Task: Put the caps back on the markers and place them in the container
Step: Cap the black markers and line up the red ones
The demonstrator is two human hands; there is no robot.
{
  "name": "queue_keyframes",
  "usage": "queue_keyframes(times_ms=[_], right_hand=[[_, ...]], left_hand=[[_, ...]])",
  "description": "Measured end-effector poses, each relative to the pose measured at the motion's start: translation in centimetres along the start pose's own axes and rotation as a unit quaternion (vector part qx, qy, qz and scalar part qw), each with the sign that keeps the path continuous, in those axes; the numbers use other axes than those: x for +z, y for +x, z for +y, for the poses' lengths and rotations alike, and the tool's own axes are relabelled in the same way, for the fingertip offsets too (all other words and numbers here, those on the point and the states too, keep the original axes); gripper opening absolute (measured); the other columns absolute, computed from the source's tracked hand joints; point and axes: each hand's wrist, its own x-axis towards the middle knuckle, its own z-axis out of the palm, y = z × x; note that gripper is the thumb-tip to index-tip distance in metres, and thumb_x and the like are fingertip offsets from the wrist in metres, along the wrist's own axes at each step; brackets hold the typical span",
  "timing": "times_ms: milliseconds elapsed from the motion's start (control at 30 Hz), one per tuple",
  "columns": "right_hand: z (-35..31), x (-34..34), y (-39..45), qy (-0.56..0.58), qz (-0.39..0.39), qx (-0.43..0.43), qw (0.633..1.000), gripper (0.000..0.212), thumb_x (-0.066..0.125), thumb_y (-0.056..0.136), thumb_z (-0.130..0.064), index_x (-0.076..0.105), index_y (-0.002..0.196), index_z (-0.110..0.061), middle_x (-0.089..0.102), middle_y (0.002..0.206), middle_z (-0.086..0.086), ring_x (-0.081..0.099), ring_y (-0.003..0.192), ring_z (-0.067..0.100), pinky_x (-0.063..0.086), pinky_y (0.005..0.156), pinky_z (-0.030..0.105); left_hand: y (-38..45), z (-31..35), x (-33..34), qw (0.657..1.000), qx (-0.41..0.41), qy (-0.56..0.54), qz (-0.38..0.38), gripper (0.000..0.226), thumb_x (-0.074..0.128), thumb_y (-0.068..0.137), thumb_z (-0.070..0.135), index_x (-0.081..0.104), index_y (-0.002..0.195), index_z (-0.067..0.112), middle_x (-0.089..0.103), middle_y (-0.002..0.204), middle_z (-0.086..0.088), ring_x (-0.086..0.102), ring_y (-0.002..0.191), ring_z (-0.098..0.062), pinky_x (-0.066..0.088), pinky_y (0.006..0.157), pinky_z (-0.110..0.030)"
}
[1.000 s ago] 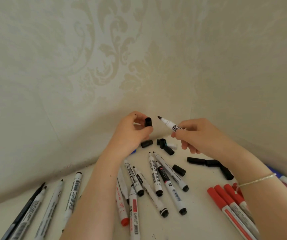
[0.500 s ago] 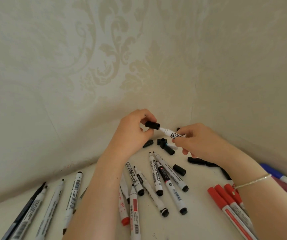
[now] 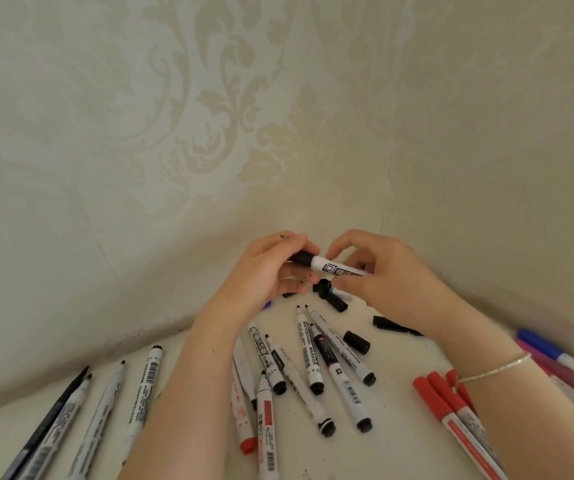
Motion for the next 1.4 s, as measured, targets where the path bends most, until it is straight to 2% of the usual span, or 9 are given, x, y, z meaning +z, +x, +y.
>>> queue_keyframes(times_ms=[233, 467, 600, 733, 867, 1033, 1200, 1300, 1400], right_hand=[[-1.0, 1.8, -0.4, -0.073, 0.026, -0.028, 0.997, 0.017, 0.062, 0.088, -0.036, 0.064, 0.103, -0.045, 0.062, 0.071, -0.011, 0.046, 0.049, 0.001, 0.037, 0.049, 0.018], [-0.9, 2.9, -0.3, -0.124, 0.068, -0.027, 0.99, 0.03, 0.06, 0.088, -0.027, 0.063, 0.115, -0.042, 0.069, 0.09, -0.009, 0.034, 0.05, -0.001, 0.03, 0.052, 0.021], [-0.7, 3.1, -0.2, -0.114, 0.07, -0.01, 0.991, 0.023, 0.06, 0.088, -0.03, 0.062, 0.109, -0.04, 0.067, 0.086, -0.008, 0.04, 0.053, 0.003, 0.033, 0.052, 0.022], [-0.8, 2.9, -0.2, -0.138, 0.05, -0.003, 0.989, 0.021, 0.057, 0.089, -0.03, 0.057, 0.107, -0.041, 0.063, 0.078, -0.008, 0.051, 0.059, 0.011, 0.038, 0.055, 0.025], [-1.0, 2.6, -0.3, -0.115, 0.021, -0.003, 0.993, 0.022, 0.051, 0.094, -0.035, 0.053, 0.114, -0.042, 0.057, 0.075, -0.01, 0.051, 0.059, 0.009, 0.04, 0.055, 0.026], [-1.3, 3.2, -0.2, -0.039, 0.026, -0.013, 0.999, 0.038, 0.045, 0.096, -0.016, 0.048, 0.128, -0.037, 0.056, 0.074, -0.011, 0.051, 0.058, 0.006, 0.043, 0.053, 0.022], [-1.6, 3.0, -0.4, 0.004, 0.022, 0.026, 0.999, 0.032, 0.044, 0.096, -0.012, 0.053, 0.121, -0.03, 0.055, 0.078, -0.005, 0.052, 0.058, 0.01, 0.04, 0.044, 0.014], [-1.3, 1.5, -1.1, -0.044, 0.03, 0.063, 0.997, 0.031, 0.044, 0.094, -0.008, 0.054, 0.121, -0.022, 0.052, 0.081, -0.001, 0.047, 0.058, 0.011, 0.042, 0.049, 0.022], [-0.3, -1.5, -2.7, -0.098, 0.045, 0.14, 0.984, 0.031, 0.045, 0.093, -0.009, 0.054, 0.119, -0.022, 0.049, 0.076, -0.002, 0.046, 0.056, 0.012, 0.037, 0.046, 0.023]], left_hand=[[0.7, -0.4, 1.3, 0.983, 0.038, 0.127, 0.128, 0.041, 0.047, 0.1, 0.027, 0.055, 0.064, 0.009, 0.051, 0.039, -0.002, 0.038, 0.03, -0.013, 0.031, 0.036, -0.019], [1.1, -0.6, 1.7, 0.981, 0.031, 0.1, 0.163, 0.039, 0.051, 0.098, 0.022, 0.052, 0.06, 0.011, 0.04, 0.034, 0.005, 0.033, 0.032, -0.009, 0.026, 0.035, -0.018], [1.2, -0.8, 1.8, 0.981, 0.025, 0.119, 0.153, 0.038, 0.052, 0.097, 0.023, 0.048, 0.06, 0.012, 0.039, 0.034, 0.006, 0.035, 0.034, -0.01, 0.027, 0.035, -0.019], [1.3, -0.7, 1.6, 0.981, 0.023, 0.142, 0.133, 0.031, 0.051, 0.097, 0.019, 0.05, 0.066, 0.013, 0.043, 0.039, 0.007, 0.037, 0.041, -0.013, 0.028, 0.036, -0.018], [1.1, -0.4, 1.5, 0.983, 0.027, 0.153, 0.094, 0.017, 0.047, 0.098, 0.019, 0.056, 0.085, 0.016, 0.05, 0.057, 0.005, 0.043, 0.042, -0.003, 0.032, 0.039, -0.014], [0.7, -0.2, 1.3, 0.99, 0.031, 0.107, 0.081, 0.029, 0.039, 0.102, 0.034, 0.062, 0.105, 0.017, 0.06, 0.076, -0.001, 0.056, 0.059, -0.006, 0.051, 0.066, -0.027], [0.7, -0.1, 1.2, 0.987, 0.031, 0.108, 0.113, 0.042, 0.033, 0.103, 0.041, 0.064, 0.105, 0.013, 0.068, 0.085, -0.005, 0.065, 0.068, -0.006, 0.052, 0.064, -0.021], [0.9, -0.2, 1.3, 0.981, 0.018, 0.149, 0.126, 0.038, 0.032, 0.104, 0.036, 0.064, 0.097, 0.016, 0.067, 0.087, -0.006, 0.064, 0.073, -0.013, 0.051, 0.067, -0.024], [1.2, -0.5, 1.6, 0.974, -0.008, 0.21, 0.086, 0.029, 0.037, 0.103, 0.026, 0.062, 0.097, 0.015, 0.067, 0.085, -0.005, 0.064, 0.073, -0.016, 0.05, 0.066, -0.025]])
